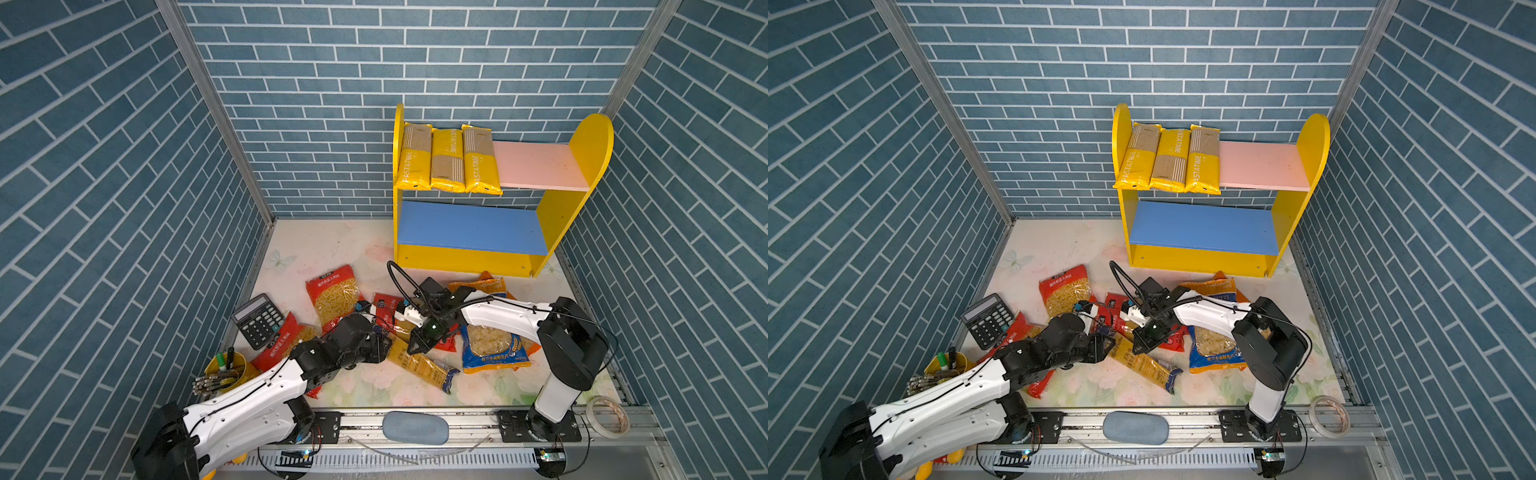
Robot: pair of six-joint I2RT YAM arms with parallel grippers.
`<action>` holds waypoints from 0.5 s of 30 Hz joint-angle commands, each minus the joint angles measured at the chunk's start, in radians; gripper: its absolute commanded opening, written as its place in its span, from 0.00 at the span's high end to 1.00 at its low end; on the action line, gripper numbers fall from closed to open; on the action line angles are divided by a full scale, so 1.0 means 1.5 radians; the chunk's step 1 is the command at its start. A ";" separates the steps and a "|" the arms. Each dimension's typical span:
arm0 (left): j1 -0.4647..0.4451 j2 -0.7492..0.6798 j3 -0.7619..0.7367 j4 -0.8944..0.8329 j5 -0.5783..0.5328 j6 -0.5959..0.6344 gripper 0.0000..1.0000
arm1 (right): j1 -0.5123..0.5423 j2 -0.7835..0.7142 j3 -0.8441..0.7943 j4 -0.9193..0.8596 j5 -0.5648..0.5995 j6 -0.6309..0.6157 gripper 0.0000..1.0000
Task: Place and organize the pasta boxes and bags onto the shelf
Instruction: 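Grasp the blue Molisana spaghetti pack with both grippers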
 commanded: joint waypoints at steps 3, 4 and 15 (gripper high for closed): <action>0.035 -0.033 0.035 -0.023 -0.015 0.052 0.50 | -0.024 -0.103 -0.016 0.062 0.026 0.046 1.00; 0.037 -0.037 0.039 -0.017 -0.018 0.058 0.49 | -0.032 -0.118 -0.020 0.070 0.032 0.054 1.00; 0.043 0.070 0.021 0.214 0.034 -0.004 0.38 | -0.083 -0.180 -0.157 0.247 0.187 0.417 1.00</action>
